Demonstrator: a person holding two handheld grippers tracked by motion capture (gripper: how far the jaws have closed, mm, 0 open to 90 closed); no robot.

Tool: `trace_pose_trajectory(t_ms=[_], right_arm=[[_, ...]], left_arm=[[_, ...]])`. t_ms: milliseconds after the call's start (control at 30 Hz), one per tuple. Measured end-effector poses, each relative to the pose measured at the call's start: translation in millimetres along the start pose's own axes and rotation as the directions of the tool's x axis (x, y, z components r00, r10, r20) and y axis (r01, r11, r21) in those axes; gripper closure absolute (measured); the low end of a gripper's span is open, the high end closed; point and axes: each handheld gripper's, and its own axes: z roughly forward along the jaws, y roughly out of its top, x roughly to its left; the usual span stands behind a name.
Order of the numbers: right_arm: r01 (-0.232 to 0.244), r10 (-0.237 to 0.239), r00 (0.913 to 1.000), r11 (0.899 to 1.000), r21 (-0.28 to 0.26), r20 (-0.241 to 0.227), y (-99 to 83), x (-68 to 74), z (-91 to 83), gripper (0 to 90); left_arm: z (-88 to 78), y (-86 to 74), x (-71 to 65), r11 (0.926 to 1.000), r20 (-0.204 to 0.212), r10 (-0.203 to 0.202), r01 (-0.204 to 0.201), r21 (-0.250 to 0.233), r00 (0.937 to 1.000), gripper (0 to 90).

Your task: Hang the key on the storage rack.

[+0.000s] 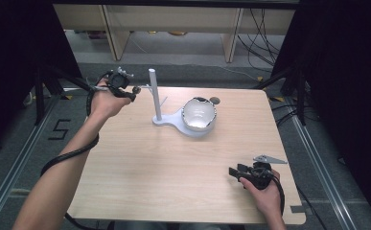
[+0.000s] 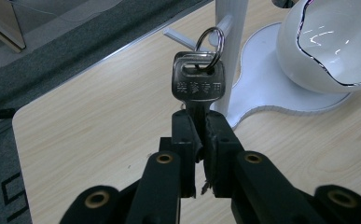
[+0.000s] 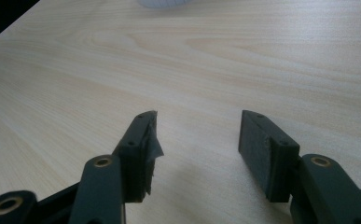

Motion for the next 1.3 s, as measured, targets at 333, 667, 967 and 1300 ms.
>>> trace_pose_trajectory(t_ms=[333, 667, 967, 1300], right_arm=[[0.043, -0.043, 0.9989, 0.999, 0.0, 0.018, 0.8, -2.4, -0.7, 47.7], [0.043, -0.043, 0.9989, 0.999, 0.0, 0.017, 0.7, -2.4, -0.6, 47.7], [0.001, -0.001, 1.0, 1.0, 0.0, 0.0, 0.0, 0.1, 0.0, 47.7], [0.001, -0.001, 1.0, 1.0, 0.0, 0.001, 0.0, 0.0, 0.1, 47.7]], left_arm=[[0.6, 2.4, -8.8, 0.9979, -0.018, 0.006, -0.005, 0.064, 0.9998, 82.8], [1.2, 11.0, -15.8, 0.9937, -0.048, 0.023, -0.017, 0.11, 0.9986, 82.7], [4.0, 14.8, -22.3, 0.9919, -0.059, 0.035, -0.028, 0.124, 0.9977, 82.7], [9.0, 15.3, -24.9, 0.9918, -0.055, 0.032, -0.025, 0.125, 0.998, 82.7]])
